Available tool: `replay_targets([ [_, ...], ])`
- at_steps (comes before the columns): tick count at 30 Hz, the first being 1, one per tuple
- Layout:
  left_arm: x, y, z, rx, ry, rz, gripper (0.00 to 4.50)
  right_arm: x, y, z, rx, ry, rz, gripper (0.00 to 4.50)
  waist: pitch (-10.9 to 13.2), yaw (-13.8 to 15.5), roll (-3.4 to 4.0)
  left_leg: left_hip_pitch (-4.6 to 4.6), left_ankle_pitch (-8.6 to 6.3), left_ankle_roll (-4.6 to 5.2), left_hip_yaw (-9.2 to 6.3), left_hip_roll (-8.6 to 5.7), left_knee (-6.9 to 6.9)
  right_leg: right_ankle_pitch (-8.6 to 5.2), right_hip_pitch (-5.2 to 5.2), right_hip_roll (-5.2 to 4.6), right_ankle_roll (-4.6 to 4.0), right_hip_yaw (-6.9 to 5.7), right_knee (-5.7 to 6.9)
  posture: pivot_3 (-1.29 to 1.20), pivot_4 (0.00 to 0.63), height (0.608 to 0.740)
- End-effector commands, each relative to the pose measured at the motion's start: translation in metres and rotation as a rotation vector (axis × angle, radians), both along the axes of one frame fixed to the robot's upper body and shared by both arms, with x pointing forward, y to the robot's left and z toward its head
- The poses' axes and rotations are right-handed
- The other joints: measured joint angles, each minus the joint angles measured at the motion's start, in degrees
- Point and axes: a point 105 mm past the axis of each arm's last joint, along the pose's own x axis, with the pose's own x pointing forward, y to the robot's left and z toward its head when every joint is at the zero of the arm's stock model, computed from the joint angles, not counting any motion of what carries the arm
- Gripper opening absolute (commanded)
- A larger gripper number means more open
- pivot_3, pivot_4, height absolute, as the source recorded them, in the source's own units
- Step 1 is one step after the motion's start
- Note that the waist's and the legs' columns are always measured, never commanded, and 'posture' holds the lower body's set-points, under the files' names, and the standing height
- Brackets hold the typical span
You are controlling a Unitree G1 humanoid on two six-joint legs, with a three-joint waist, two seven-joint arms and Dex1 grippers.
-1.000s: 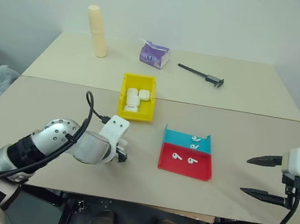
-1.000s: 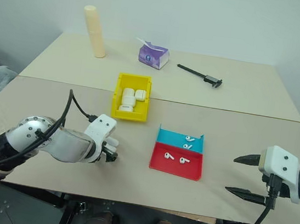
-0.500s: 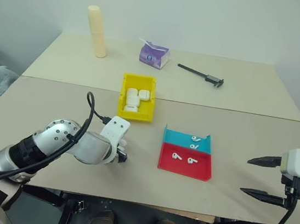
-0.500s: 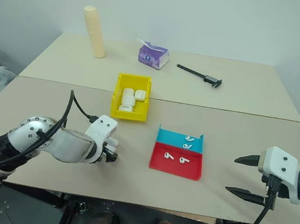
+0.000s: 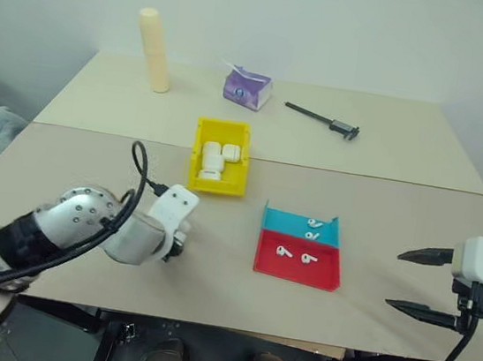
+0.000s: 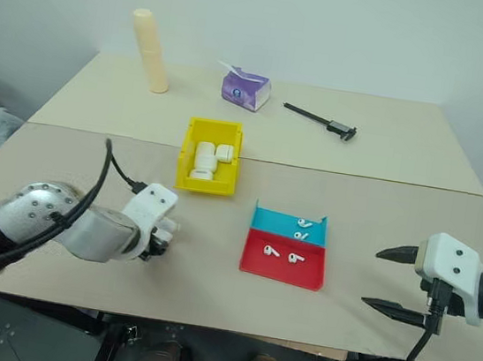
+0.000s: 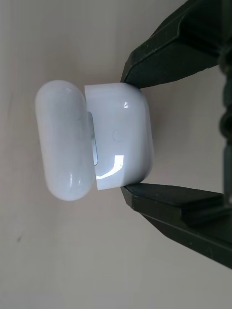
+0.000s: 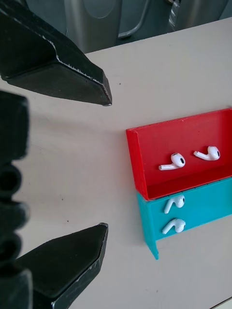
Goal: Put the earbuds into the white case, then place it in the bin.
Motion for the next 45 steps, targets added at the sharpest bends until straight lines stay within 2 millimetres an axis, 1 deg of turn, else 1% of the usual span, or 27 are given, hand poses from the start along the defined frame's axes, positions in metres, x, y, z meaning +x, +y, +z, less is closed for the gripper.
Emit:
replay_targets([
  [1,0.009,-0.001,0.038,-0.077,-0.203,-0.084,2.72,0.004,-0.001,0.018,-0.019,-0.060,0.003,4.50,0.0,0.0,0.00,0.01,0.00,-0.01,0.02,0.00,0.00,0.00,0.03,0.00,0.00,-0.03,-0.02,0.00,0.150,0.740],
  [3,0.016,-0.002,0.054,-0.122,-0.386,-0.155,2.72,0.007,0.003,0.023,-0.019,-0.076,0.005,4.50,0.0,-0.1,0.07,0.00,0.01,-0.02,0.08,0.00,-0.01,0.00,0.00,-0.01,0.00,-0.05,-0.04,0.00,0.150,0.740],
  [6,0.024,-0.005,0.074,-0.268,-0.620,-0.289,2.72,0.013,0.014,0.031,-0.027,-0.120,0.030,4.50,0.0,-0.1,0.09,-0.02,0.11,-0.25,0.26,0.02,-0.06,-0.01,-0.07,0.00,-0.06,-0.08,-0.05,0.00,0.150,0.740],
  [8,0.025,-0.003,0.083,-0.341,-0.796,-0.358,2.72,0.016,0.021,0.035,-0.041,-0.133,0.046,4.50,0.0,-0.1,0.16,-0.09,0.14,-0.33,0.29,0.07,-0.12,-0.09,-0.16,0.00,-0.33,-0.13,-0.06,0.00,0.150,0.740],
  [10,0.023,-0.004,0.081,-0.364,-0.881,-0.467,2.72,0.018,0.030,0.039,-0.045,-0.139,0.079,4.50,0.0,0.0,0.12,-0.16,0.13,-0.30,0.28,0.09,-0.13,-0.18,-0.22,-0.03,-0.53,-0.13,-0.03,0.00,0.150,0.740],
  [12,0.015,-0.009,0.077,-0.416,-0.979,-0.625,2.72,0.017,0.041,0.043,-0.074,-0.145,0.142,4.50,0.0,0.0,0.14,-0.20,0.11,-0.25,0.26,0.11,-0.14,-0.16,-0.27,-0.04,-0.56,-0.11,-0.07,0.00,0.150,0.740],
  [14,0.016,-0.009,0.072,-0.488,-1.029,-0.627,2.72,0.019,0.049,0.045,-0.104,-0.155,0.179,4.50,0.0,0.1,0.15,-0.31,0.06,-0.12,0.21,0.12,-0.14,-0.15,-0.38,-0.08,-0.55,-0.05,-0.08,0.00,0.150,0.740],
  [16,0.021,-0.006,0.074,-0.586,-1.111,-0.588,2.72,0.021,0.058,0.042,-0.149,-0.160,0.218,4.50,0.0,0.1,0.21,-0.48,0.03,-0.06,0.18,0.15,-0.11,-0.12,-0.51,-0.07,-0.52,-0.08,-0.13,0.00,0.150,0.740],
  [18,0.022,-0.009,0.072,-0.641,-1.130,-0.654,2.72,0.022,0.069,0.037,-0.189,-0.153,0.270,4.50,0.0,0.0,0.18,-0.75,0.01,0.05,0.11,0.15,-0.02,0.14,-0.74,-0.07,-0.05,-0.03,-0.08,0.00,0.150,0.740],
  [20,0.022,-0.012,0.070,-0.672,-1.129,-0.707,2.72,0.022,0.076,0.033,-0.214,-0.143,0.306,4.50,0.0,0.0,0.19,-0.84,0.01,0.06,0.11,0.14,0.01,0.15,-0.85,-0.04,-0.04,-0.03,-0.04,0.00,0.150,0.740],
  [25,0.023,-0.013,0.057,-0.712,-1.087,-0.828,2.72,0.029,0.086,0.028,-0.359,-0.110,0.375,4.50,-0.1,-0.3,0.27,-0.91,0.01,0.08,0.15,0.14,0.06,0.16,-0.97,-0.02,-0.01,-0.02,0.03,0.00,0.150,0.740],
  [29,0.027,-0.013,0.054,-0.741,-1.079,-0.821,2.72,0.039,0.092,0.022,-0.437,-0.093,0.380,4.50,-0.1,-0.5,0.29,-0.91,0.01,0.08,0.15,0.17,0.06,0.16,-0.98,0.00,-0.01,-0.04,0.06,0.00,0.150,0.740],
  [32,0.026,-0.013,0.056,-0.783,-1.075,-0.827,2.72,0.044,0.100,0.019,-0.486,-0.097,0.406,4.50,-0.1,-0.6,0.29,-0.93,0.01,0.08,0.13,0.17,0.07,0.16,-1.01,0.01,0.00,-0.04,0.08,0.00,0.150,0.740],
  [39,0.027,-0.011,0.058,-0.811,-1.047,-0.849,2.72,0.047,0.118,0.014,-0.498,-0.108,0.458,4.50,-0.1,-0.7,0.30,-0.97,0.02,0.08,0.16,0.17,0.08,0.16,-1.10,0.02,0.00,-0.05,0.18,0.00,0.150,0.740],
  [42,0.028,-0.011,0.067,-0.809,-1.064,-0.868,2.72,0.046,0.124,0.015,-0.485,-0.123,0.468,4.50,-0.1,-0.7,0.30,-0.97,0.02,0.09,0.16,0.17,0.09,0.16,-1.11,0.02,0.00,-0.05,0.20,0.00,0.150,0.740],
  [45,0.031,-0.011,0.077,-0.840,-1.081,-0.850,2.72,0.046,0.129,0.020,-0.487,-0.159,0.464,4.50,-0.1,-0.7,0.30,-0.97,0.02,0.09,0.16,0.17,0.10,0.16,-1.11,0.02,0.00,-0.05,0.23,0.00,0.150,0.740],
])
